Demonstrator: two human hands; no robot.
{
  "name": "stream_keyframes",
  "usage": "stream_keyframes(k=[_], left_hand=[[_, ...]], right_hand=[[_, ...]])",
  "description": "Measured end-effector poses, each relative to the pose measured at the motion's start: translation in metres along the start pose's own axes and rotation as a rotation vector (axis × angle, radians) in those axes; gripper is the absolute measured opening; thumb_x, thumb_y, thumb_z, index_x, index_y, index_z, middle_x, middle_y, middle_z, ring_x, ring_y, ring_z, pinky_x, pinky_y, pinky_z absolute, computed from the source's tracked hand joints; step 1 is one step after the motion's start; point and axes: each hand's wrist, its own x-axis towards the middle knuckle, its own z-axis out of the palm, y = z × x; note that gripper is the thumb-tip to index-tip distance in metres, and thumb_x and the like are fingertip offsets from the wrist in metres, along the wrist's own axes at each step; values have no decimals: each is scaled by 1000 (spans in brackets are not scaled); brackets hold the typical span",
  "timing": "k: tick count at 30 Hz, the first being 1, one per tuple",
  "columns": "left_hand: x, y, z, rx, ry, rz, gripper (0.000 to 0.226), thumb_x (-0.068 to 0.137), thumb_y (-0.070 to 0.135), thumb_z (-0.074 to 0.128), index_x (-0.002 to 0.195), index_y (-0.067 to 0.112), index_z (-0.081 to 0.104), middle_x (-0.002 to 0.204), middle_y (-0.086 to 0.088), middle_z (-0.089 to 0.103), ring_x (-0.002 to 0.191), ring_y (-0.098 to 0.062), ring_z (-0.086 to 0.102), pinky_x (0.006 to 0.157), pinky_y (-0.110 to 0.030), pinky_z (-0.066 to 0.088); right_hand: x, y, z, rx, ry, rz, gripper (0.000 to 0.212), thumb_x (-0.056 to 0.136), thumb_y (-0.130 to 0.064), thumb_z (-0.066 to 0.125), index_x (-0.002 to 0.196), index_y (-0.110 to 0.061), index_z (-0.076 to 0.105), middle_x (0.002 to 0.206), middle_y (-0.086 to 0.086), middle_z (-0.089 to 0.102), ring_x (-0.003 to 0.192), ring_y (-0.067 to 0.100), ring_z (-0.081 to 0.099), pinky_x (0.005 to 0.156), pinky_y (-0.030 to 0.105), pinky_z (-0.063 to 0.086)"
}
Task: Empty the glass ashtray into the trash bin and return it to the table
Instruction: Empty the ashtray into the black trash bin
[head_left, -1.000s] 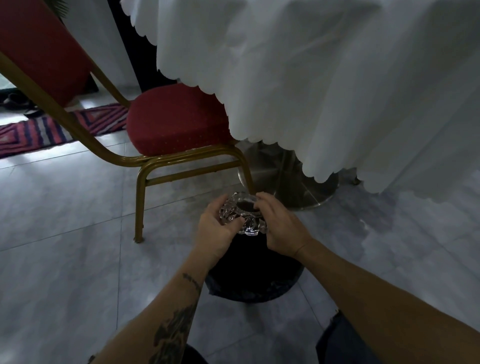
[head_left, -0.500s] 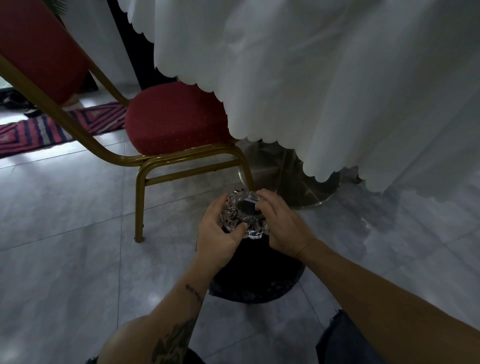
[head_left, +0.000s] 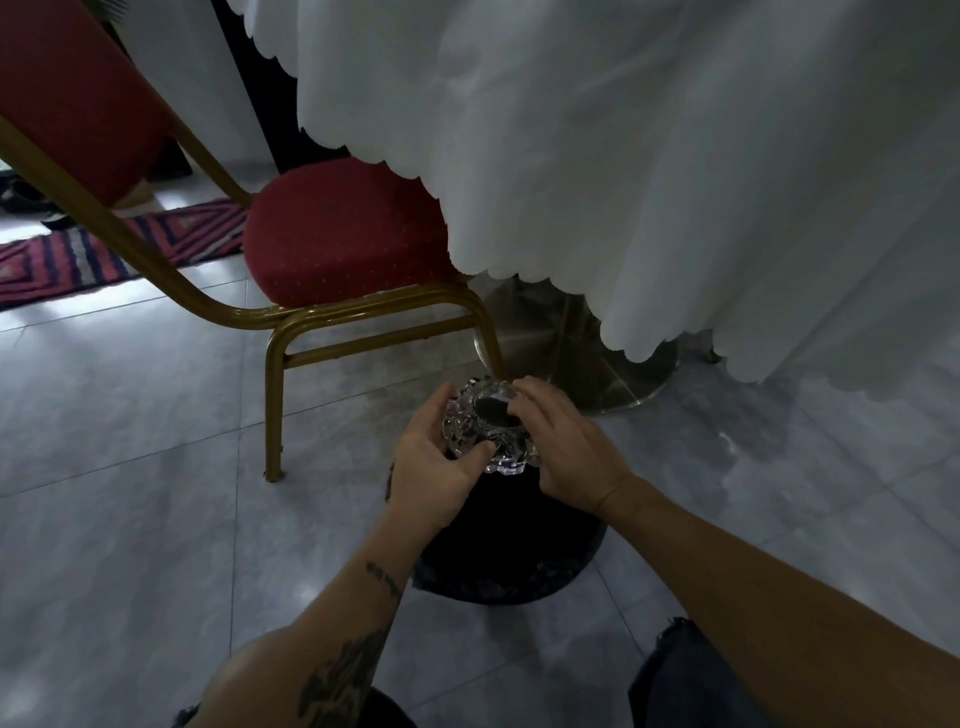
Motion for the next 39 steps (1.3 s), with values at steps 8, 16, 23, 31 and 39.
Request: stream_keyframes(k=[8,16,23,31,39], left_hand=[[-3,6,4,123,39,107,78,75,13,79,137,39,39,132,14,57,123,-4,59,105,-29,49],[-4,3,-1,95,26,0,78,84,16,78,151,14,37,128,17,52,103,16,58,94,-11,46],[1,10,-6,144,4,-221,84,76,70,61,142,18,53,131,-5,66,115,-21,64,104,-45,50],[12,8,-18,142,-132,-309,34,96,13,56,126,27,60,85,-3,71,67,-15,60,64,-37,52],[20,4,-30,123,-111,-264,44,92,-1,53,111,36,67,61,13,70,53,0,63,54,-15,50]], right_hand=[[-3,4,-2,6,39,-14,61,71,4,68,125,-11,44,138,26,53,129,40,50,105,44,50],[0,-2,-6,84,-39,78,52,74,5,67,123,-6,54,133,18,60,122,35,58,101,46,55],[10,-3,-15,396,-218,504,34,86,-1,61,106,-27,55,94,2,68,80,15,67,64,33,56],[8,3,-7,753,-221,864,29,87,2,68,112,-14,66,98,12,76,89,28,76,75,42,63],[8,-8,11,1026,-146,1007,42,99,-7,54,134,-31,59,105,19,76,102,40,73,88,58,59]])
